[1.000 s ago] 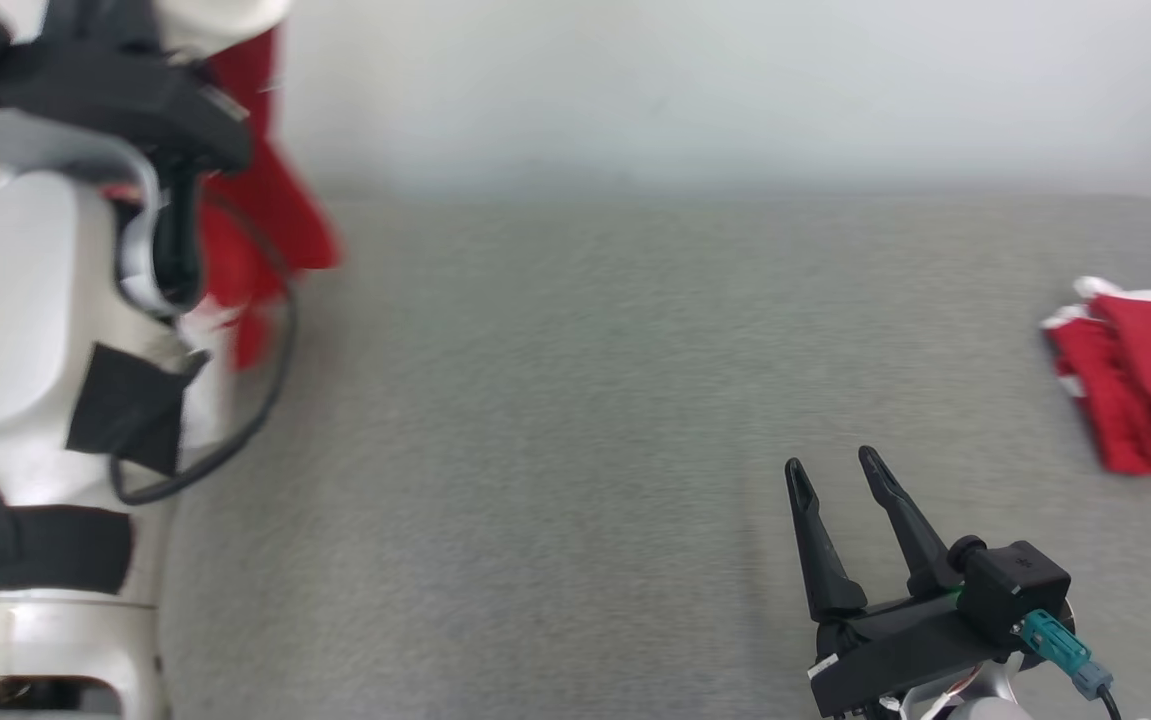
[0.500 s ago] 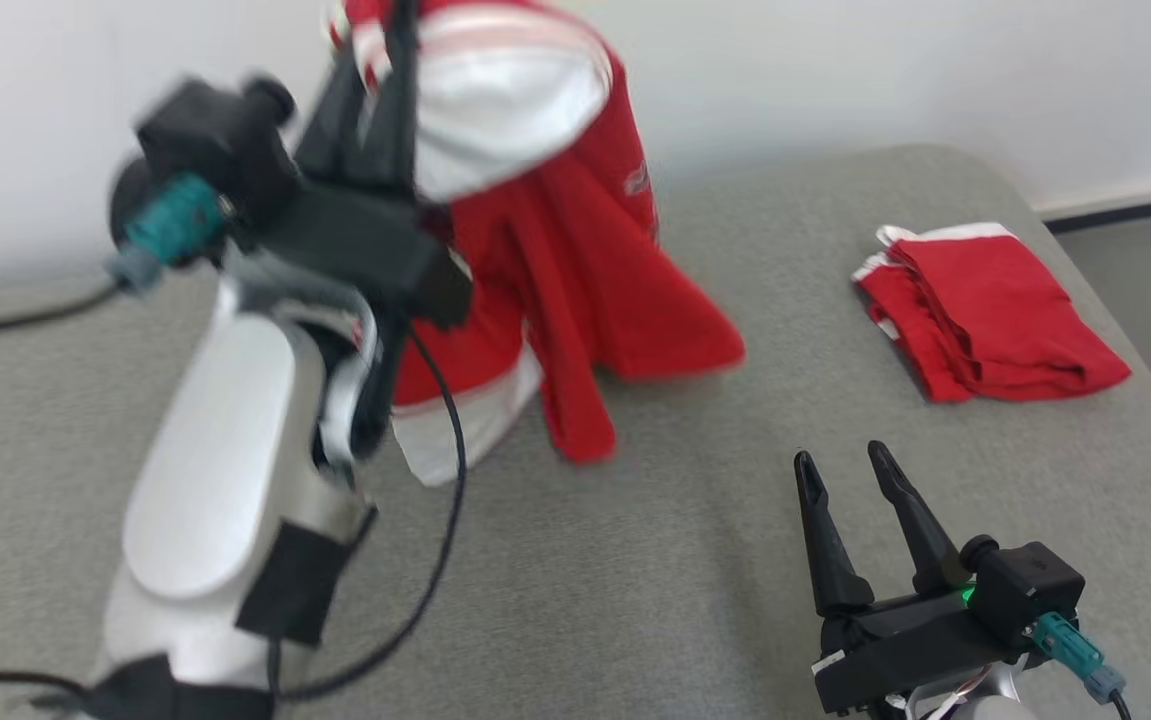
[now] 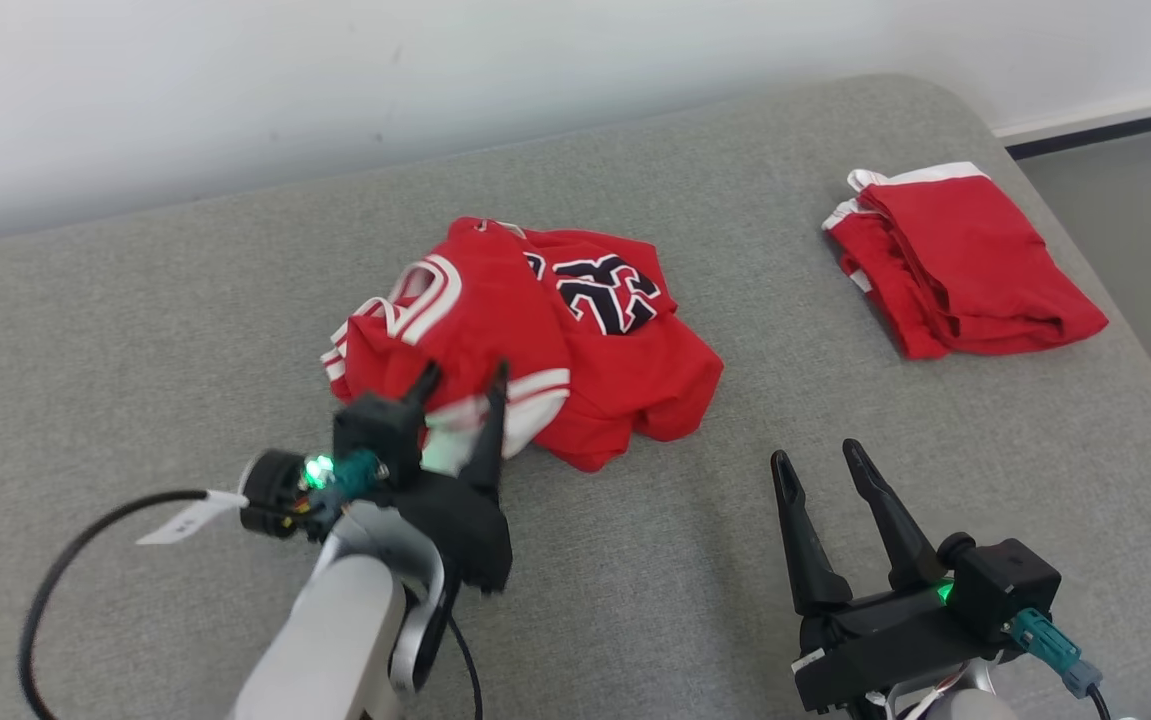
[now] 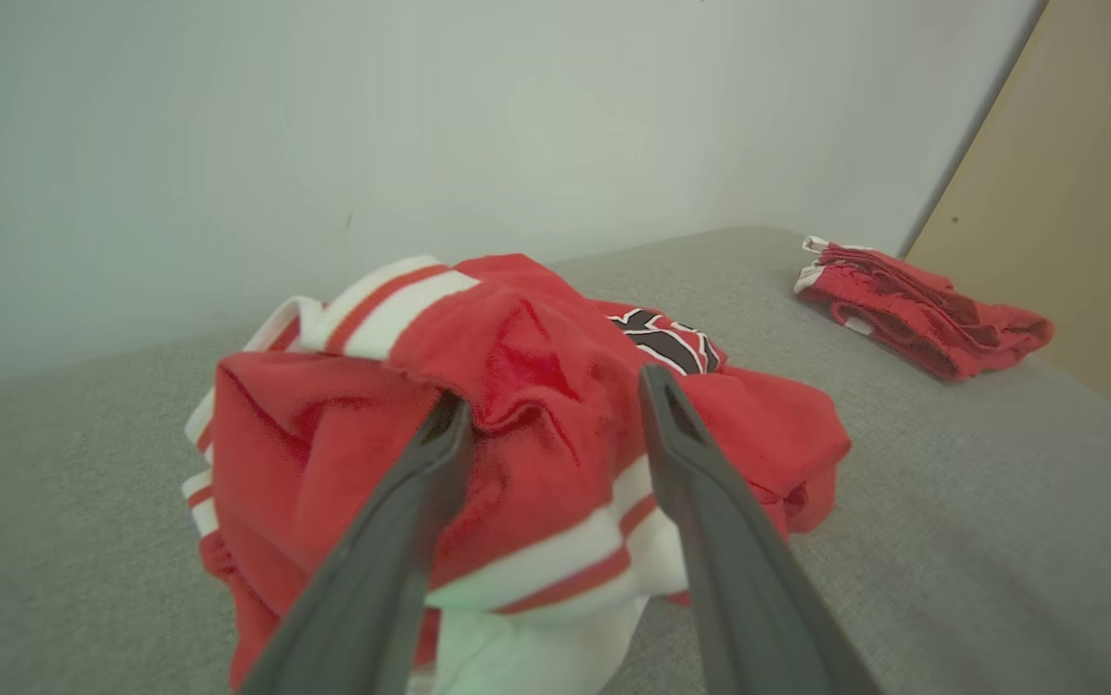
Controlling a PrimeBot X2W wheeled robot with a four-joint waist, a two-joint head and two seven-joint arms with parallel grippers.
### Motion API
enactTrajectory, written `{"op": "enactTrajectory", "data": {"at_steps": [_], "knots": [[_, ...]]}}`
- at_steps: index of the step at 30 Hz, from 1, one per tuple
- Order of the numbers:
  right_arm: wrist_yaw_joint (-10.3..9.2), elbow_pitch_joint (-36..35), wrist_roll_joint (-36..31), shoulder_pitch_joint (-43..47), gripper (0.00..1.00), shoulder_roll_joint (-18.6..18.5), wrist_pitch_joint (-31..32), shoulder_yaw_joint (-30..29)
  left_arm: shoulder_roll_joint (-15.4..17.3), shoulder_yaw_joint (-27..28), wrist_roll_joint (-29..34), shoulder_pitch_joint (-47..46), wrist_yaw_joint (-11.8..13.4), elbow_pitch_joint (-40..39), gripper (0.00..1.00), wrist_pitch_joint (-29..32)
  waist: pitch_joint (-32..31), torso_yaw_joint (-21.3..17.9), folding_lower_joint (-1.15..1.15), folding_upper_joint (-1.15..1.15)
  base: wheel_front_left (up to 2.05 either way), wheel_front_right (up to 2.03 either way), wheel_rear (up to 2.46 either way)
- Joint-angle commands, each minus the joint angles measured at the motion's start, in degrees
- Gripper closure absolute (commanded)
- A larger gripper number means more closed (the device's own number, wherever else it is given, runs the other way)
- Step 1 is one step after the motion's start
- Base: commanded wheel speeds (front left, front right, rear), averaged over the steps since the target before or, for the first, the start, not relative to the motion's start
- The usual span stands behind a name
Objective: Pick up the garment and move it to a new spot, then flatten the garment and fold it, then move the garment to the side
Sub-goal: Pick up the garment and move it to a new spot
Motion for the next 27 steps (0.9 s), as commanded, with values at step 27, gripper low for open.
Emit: {"op": "enactTrajectory", "data": {"at_steps": [27], "knots": [[-0.14, 1.1, -3.9, 7.7, 0.0, 0.1, 3.2, -7.6, 4.3, 11.0, 1.6, 32.2, -0.1, -23.4, 0.0, -8.6, -10.1, 13.7, -0.01, 0.0, 0.0, 0.0, 0.0]]}}
